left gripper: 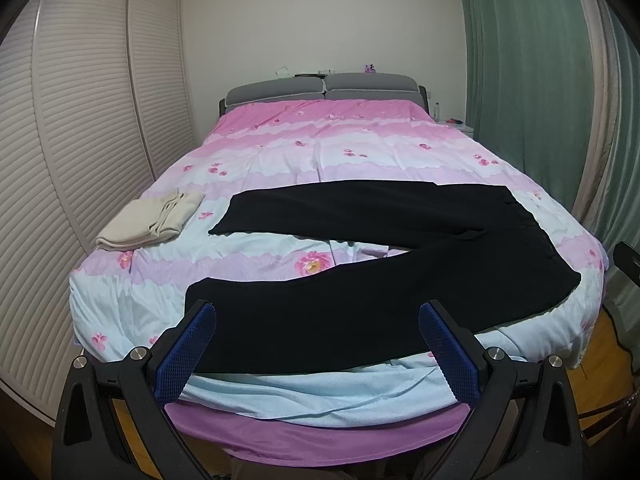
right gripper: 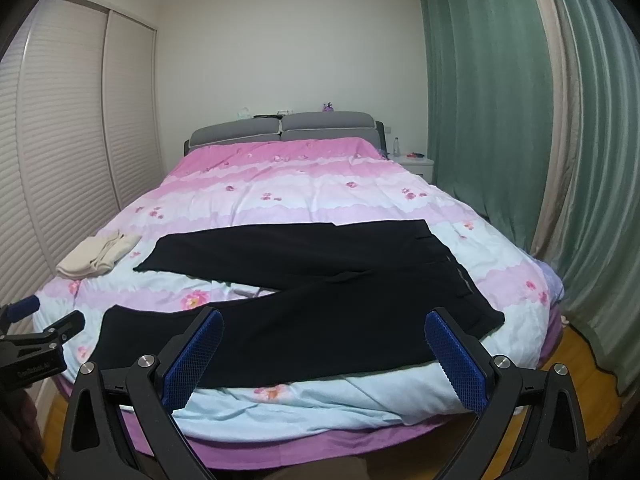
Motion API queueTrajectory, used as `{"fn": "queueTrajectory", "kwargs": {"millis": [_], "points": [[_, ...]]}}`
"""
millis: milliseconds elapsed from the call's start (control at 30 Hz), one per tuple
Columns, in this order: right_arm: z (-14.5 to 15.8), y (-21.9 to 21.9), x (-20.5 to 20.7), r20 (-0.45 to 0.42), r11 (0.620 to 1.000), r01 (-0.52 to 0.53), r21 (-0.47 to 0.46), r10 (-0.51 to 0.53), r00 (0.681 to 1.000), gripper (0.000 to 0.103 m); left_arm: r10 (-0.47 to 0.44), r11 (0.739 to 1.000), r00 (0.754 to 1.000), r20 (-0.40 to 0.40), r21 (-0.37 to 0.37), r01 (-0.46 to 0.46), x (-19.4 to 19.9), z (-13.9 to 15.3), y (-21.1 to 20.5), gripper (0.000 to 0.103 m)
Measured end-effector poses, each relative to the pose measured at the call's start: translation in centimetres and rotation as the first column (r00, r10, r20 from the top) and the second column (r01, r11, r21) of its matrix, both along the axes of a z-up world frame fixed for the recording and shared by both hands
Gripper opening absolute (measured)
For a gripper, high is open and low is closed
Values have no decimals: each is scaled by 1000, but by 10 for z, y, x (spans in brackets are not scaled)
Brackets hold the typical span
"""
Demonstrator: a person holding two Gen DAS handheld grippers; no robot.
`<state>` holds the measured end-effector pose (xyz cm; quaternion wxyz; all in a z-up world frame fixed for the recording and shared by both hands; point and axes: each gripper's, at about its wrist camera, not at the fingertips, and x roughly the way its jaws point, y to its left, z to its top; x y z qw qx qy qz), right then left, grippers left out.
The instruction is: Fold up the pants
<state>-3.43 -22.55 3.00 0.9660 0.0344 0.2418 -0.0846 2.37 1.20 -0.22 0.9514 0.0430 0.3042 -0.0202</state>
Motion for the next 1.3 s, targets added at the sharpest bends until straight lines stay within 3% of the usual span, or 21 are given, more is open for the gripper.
{"fn": "queueTrajectory", "kwargs": {"millis": [1300], "points": [[-2, 5, 16, -16, 1000, -6, -10, 5, 1000, 102, 12, 1000, 1000, 4, -14, -12, 3, -3, 2, 103]]}}
